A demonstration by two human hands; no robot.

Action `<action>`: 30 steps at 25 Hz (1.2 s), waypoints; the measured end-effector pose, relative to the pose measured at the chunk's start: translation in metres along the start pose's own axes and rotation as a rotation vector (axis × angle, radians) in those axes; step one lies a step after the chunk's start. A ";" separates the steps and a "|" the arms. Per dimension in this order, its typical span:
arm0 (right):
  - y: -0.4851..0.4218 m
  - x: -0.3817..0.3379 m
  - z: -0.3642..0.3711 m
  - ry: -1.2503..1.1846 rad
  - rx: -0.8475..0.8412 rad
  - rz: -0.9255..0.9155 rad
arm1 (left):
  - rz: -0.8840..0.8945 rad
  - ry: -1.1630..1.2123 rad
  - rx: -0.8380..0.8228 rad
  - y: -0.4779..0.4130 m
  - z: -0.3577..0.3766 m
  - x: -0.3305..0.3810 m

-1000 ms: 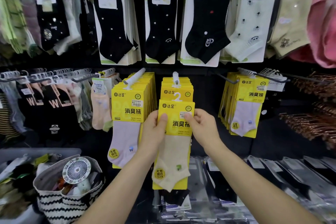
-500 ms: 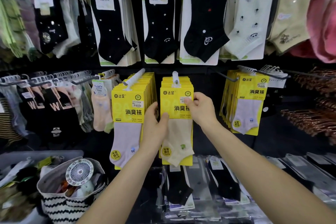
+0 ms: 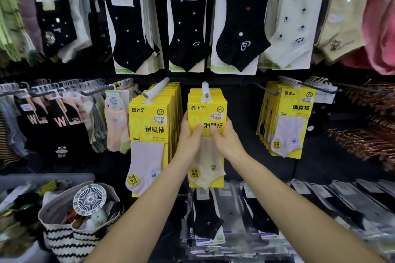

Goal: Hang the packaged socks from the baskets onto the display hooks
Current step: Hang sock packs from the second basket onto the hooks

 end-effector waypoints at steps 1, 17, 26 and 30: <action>0.002 0.001 0.001 -0.033 -0.015 -0.013 | -0.006 0.011 -0.006 0.001 -0.001 -0.003; 0.269 0.196 -0.002 0.205 -0.353 0.560 | -0.626 -0.239 -0.155 0.234 -0.032 -0.207; 0.354 0.238 0.055 0.376 -0.617 0.744 | -0.799 -0.507 -0.275 0.297 -0.037 -0.305; 0.363 0.247 0.070 0.307 -0.497 0.808 | -0.820 -0.480 -0.419 0.304 -0.025 -0.318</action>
Point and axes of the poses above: each hand's wrist, its own y-axis away from the middle knuckle, its own z-axis out of the palm, x = y × z, the point moved 2 cm from there along -y, towards the middle knuckle, and after that the axes turned 5 degrees about -z, right-handed, at the moved point
